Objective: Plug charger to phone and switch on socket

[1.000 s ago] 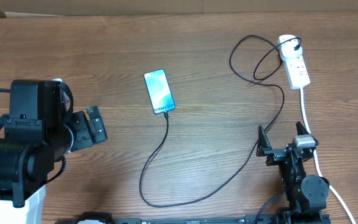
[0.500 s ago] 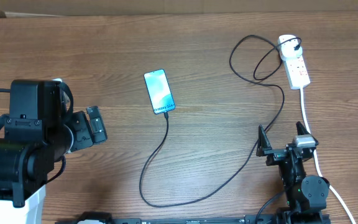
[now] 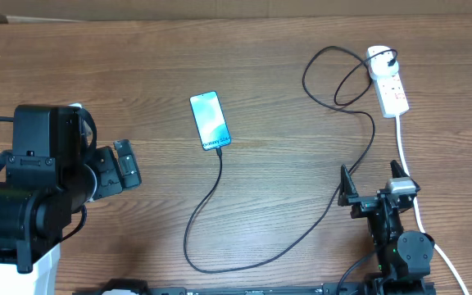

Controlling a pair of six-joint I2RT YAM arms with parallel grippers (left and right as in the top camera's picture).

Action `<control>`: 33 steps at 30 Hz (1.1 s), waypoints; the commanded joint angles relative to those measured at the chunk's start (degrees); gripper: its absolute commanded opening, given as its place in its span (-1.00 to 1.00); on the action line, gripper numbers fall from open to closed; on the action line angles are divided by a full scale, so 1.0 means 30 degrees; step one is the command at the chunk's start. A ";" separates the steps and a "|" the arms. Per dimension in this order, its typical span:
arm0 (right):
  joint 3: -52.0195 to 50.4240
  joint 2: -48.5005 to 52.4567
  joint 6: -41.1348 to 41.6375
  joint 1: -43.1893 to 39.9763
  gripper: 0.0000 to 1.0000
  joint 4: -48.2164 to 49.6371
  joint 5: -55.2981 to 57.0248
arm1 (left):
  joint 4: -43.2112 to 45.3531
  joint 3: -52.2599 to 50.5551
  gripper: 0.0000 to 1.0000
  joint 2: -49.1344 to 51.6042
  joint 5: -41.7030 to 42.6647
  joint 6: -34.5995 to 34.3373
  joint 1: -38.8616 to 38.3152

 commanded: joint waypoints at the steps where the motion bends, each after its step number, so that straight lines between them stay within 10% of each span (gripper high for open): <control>1: -0.0189 -0.0226 -0.0073 0.0109 1.00 0.0124 0.0058 | 0.0044 0.0029 0.99 0.0022 -0.0044 0.0007 -0.0051; 17: -0.0189 -0.0226 -0.0073 0.0109 1.00 0.0124 0.0058 | 0.1180 -0.0678 0.99 -0.0590 0.1647 0.0015 -0.0044; 33: -0.0189 -0.0226 -0.0073 0.0109 1.00 0.0124 0.0058 | 0.9333 -1.1089 0.99 -0.7541 0.3031 0.2652 0.0481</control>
